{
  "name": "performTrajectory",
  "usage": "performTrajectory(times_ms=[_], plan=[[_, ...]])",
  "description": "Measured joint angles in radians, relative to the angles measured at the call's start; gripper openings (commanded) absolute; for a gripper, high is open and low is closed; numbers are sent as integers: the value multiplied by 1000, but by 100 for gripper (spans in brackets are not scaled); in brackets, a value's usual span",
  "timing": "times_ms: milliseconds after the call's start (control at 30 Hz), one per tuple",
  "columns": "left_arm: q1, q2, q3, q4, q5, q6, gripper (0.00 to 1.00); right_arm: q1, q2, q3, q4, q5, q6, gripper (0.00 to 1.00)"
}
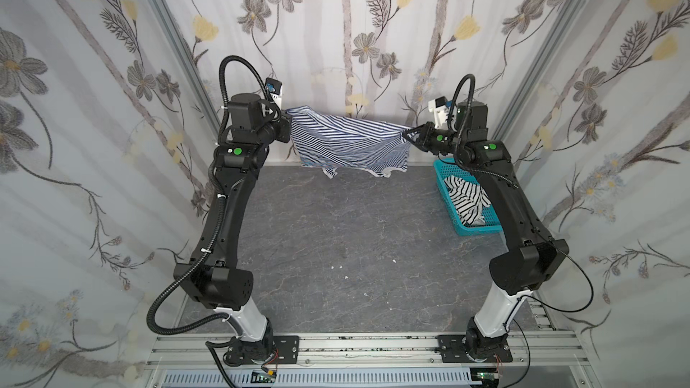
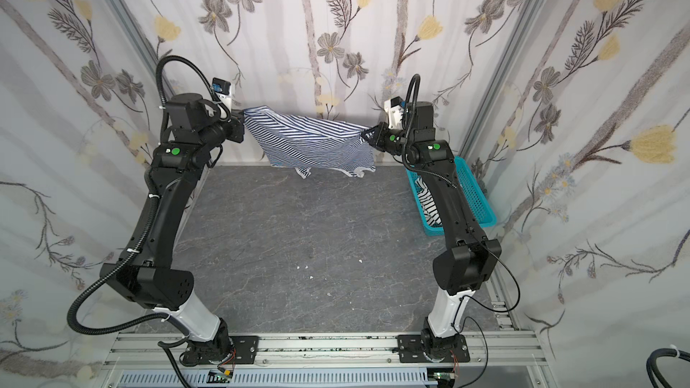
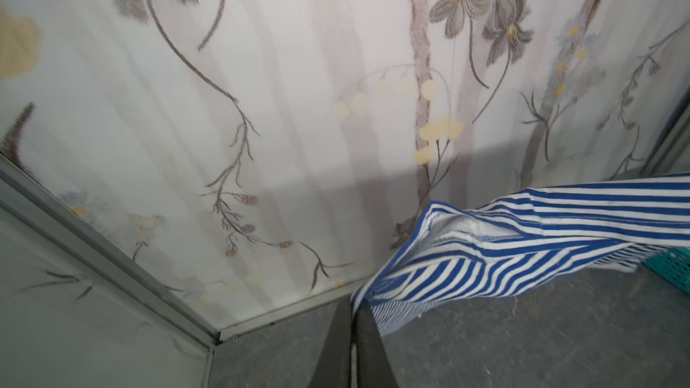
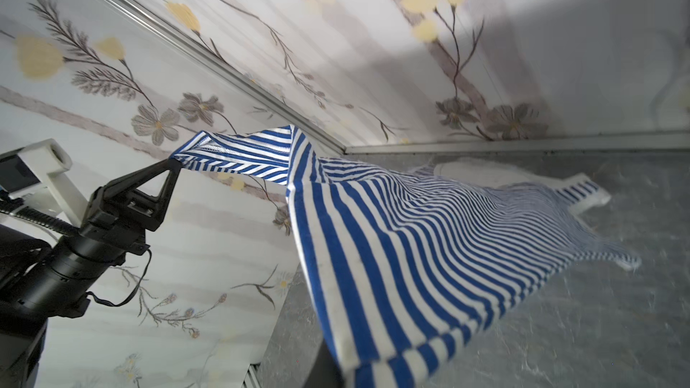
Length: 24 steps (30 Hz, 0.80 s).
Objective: Fold and stack tank tops
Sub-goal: Smooth out the tank top at the center of the table.
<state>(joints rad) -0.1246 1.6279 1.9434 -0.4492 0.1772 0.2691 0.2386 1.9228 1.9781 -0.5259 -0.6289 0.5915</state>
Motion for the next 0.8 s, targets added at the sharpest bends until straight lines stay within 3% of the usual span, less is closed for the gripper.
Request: performTrajectory(times_ms=[167,333,800], plan=[[0,-158,-132,27,26,36,0,48,-164,-148,42,4,-27,0],[0,-225,-210,55,25,69,0,105,-283,-301,86,25,-35,0],[1,-315,-208,33,-19,90,0,162,-548,-562,129,64,-23,0]])
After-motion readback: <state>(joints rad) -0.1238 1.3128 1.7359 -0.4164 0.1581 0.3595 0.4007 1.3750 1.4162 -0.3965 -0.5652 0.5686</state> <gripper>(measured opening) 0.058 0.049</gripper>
